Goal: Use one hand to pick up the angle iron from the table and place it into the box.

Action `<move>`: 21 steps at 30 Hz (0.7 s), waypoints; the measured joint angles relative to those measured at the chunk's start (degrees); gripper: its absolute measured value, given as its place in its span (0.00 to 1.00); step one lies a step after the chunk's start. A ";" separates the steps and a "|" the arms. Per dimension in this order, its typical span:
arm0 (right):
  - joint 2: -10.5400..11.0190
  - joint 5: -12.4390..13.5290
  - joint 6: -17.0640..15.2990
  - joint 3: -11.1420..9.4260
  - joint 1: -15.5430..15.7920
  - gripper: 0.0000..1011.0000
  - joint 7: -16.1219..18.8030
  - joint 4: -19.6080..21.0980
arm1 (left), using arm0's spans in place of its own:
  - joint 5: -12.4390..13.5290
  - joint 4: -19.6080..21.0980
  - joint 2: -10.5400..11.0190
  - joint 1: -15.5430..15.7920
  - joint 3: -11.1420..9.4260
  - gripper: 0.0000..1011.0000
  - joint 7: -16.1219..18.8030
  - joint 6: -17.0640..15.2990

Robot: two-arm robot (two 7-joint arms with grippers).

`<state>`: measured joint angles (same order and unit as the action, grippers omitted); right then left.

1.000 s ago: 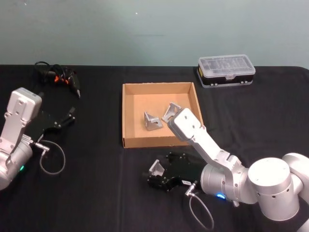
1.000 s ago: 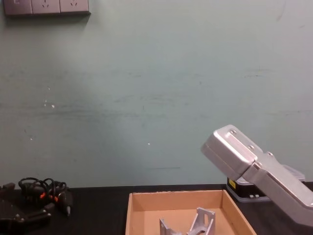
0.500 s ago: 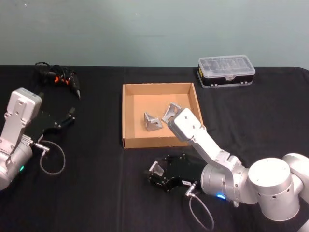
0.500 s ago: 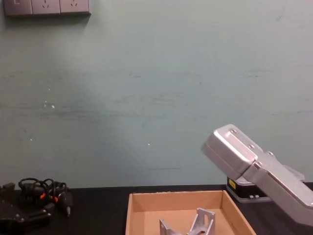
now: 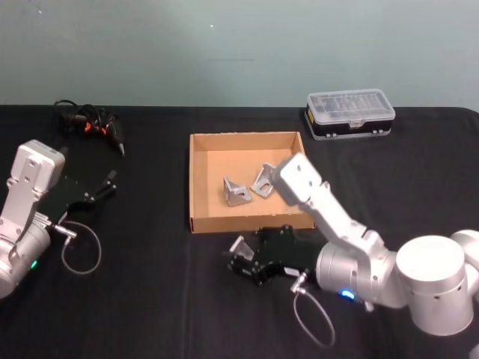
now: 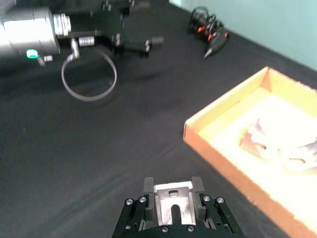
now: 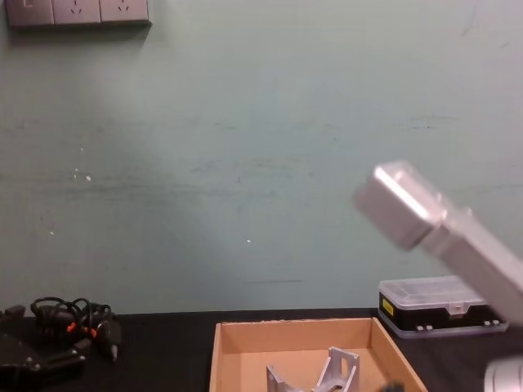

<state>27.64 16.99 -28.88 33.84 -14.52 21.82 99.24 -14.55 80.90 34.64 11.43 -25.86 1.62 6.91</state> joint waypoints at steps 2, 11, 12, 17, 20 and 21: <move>-0.26 0.40 -0.38 -0.83 -0.27 0.45 0.26 0.39 | 0.00 0.00 0.00 0.00 0.00 0.99 0.00 0.00; -3.30 2.53 -2.59 -4.87 -4.89 0.45 0.41 -2.03 | 0.00 0.00 0.00 0.00 0.00 0.99 0.00 0.00; -3.61 2.60 -2.73 -5.10 -5.39 0.45 0.21 -2.59 | 0.00 0.00 0.00 0.00 0.00 0.99 0.00 0.00; -6.51 2.67 -3.60 -6.26 -9.31 0.45 -1.72 -8.09 | 0.00 0.00 0.00 0.00 0.00 0.99 0.00 0.00; -7.63 2.25 -3.39 -6.32 -10.67 0.45 -2.27 -10.47 | 0.00 0.00 0.00 0.00 0.00 0.99 0.00 0.00; -7.93 2.11 -3.25 -6.33 -10.96 0.45 -2.42 -11.09 | 0.00 0.00 0.00 0.00 0.00 0.99 0.00 0.00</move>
<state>19.71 19.10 -32.13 27.51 -25.48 19.41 88.15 -14.55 80.90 34.64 11.43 -25.86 1.62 6.91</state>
